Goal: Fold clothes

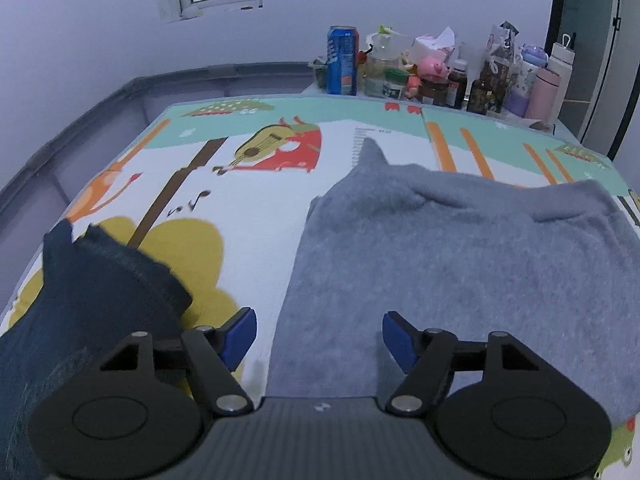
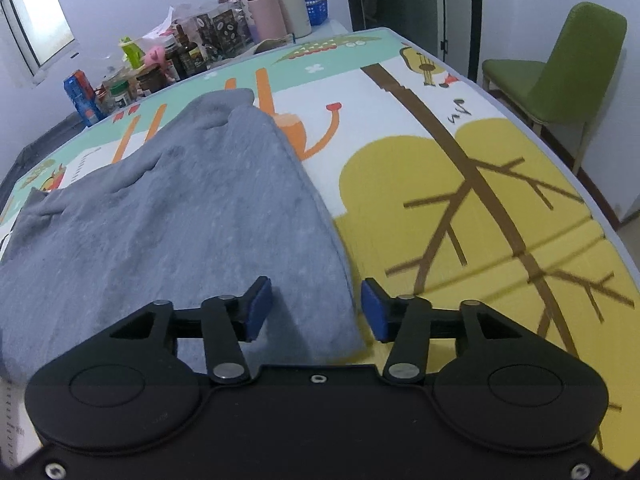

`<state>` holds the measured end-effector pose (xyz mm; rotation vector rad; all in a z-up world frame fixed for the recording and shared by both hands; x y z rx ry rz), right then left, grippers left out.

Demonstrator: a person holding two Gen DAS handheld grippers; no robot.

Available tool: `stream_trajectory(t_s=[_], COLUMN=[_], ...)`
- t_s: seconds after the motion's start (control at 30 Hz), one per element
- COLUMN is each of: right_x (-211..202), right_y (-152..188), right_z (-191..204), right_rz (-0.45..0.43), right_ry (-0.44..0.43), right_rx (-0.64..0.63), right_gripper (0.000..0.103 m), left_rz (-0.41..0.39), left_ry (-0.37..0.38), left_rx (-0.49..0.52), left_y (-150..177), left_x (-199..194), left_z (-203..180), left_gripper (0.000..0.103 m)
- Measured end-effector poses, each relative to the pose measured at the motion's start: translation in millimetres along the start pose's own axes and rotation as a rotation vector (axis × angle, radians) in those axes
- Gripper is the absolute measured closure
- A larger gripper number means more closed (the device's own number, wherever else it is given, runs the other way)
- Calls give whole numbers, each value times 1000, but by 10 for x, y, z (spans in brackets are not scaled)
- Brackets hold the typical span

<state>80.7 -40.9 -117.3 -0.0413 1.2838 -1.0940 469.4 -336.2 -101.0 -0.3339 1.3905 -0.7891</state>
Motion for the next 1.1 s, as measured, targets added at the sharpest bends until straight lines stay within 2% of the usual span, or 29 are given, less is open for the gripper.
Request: stream_trajectory(t_s=[0.13, 0.27, 0.3, 0.4, 0.47, 0.5, 0.67, 0.83, 0.97, 1.1], right_x=[-9, -2, 0, 7, 20, 25, 20, 4, -3, -20], right_y=[128, 192, 208, 251, 280, 291, 328, 349, 346, 349], right_z=[4, 24, 29, 36, 36, 34, -6, 0, 2, 15], right_rz=[22, 16, 15, 9, 15, 18, 7, 1, -4, -3], right_ry=[-6, 2, 3, 9, 16, 23, 36, 49, 60, 68], right_rx=[9, -1, -3, -7, -8, -11, 19, 1, 4, -7], right_gripper=[51, 49, 49, 49, 52, 58, 66, 72, 75, 78], left_rz=[16, 20, 25, 56, 81, 94, 148, 177, 185, 190], left_ry=[-12, -47, -44, -15, 9, 19, 61, 66, 67, 50], left_rx=[-6, -35, -45, -75, -104, -119, -151, -111, -91, -67], left_y=[125, 187, 201, 240, 257, 266, 333, 414, 435, 424], left_x=[0, 21, 31, 91, 140, 168, 275, 323, 314, 266], left_z=[49, 115, 128, 134, 132, 122, 42, -71, -117, -145], left_gripper=[26, 16, 13, 11, 11, 11, 11, 19, 36, 47])
Point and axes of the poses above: each gripper's, at about its wrist camera, not at the fingertips, and x roughly the way its jaws point, z to its left, y to its underside, the point moved 8 cm from there along x, roughly the way its jaws point, and after that the axes turned 12 degrees about -y, right-handed, at the moved point
